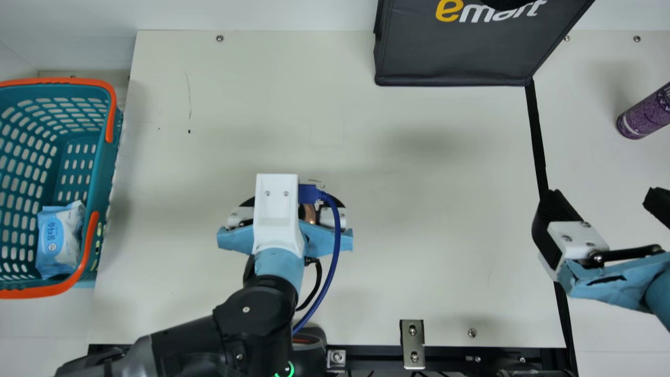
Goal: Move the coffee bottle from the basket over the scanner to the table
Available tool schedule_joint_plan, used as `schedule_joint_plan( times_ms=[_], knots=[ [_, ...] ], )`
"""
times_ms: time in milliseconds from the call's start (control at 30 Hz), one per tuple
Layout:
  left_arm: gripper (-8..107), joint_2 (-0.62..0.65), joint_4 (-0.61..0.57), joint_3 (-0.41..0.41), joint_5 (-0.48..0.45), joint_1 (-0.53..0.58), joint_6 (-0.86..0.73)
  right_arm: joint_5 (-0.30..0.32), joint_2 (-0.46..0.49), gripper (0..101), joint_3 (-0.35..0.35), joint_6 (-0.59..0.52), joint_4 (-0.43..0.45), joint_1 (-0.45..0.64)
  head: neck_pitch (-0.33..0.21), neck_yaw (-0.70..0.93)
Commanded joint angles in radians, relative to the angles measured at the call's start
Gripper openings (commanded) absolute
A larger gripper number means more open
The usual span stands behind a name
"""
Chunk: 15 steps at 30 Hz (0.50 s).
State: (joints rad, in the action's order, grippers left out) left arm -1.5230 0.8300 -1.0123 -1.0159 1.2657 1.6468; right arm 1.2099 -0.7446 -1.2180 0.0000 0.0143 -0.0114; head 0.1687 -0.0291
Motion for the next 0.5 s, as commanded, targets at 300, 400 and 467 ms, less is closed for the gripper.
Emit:
schedule_joint_plan(
  times_ms=[300,400,467],
  knots=[
    [-8,0.010,-0.005,0.000,0.002,-0.010,-0.013,0.000,0.000,95,0.000,0.000,0.000,0.000,-0.030,0.002],
    [-8,0.030,-0.019,-0.004,0.004,-0.014,-0.048,0.000,0.000,95,0.000,0.000,0.000,0.000,-0.030,0.002],
    [-8,0.049,-0.032,-0.005,0.010,-0.017,-0.082,0.000,0.000,95,0.000,0.000,0.000,0.000,-0.030,0.002]
  ],
)
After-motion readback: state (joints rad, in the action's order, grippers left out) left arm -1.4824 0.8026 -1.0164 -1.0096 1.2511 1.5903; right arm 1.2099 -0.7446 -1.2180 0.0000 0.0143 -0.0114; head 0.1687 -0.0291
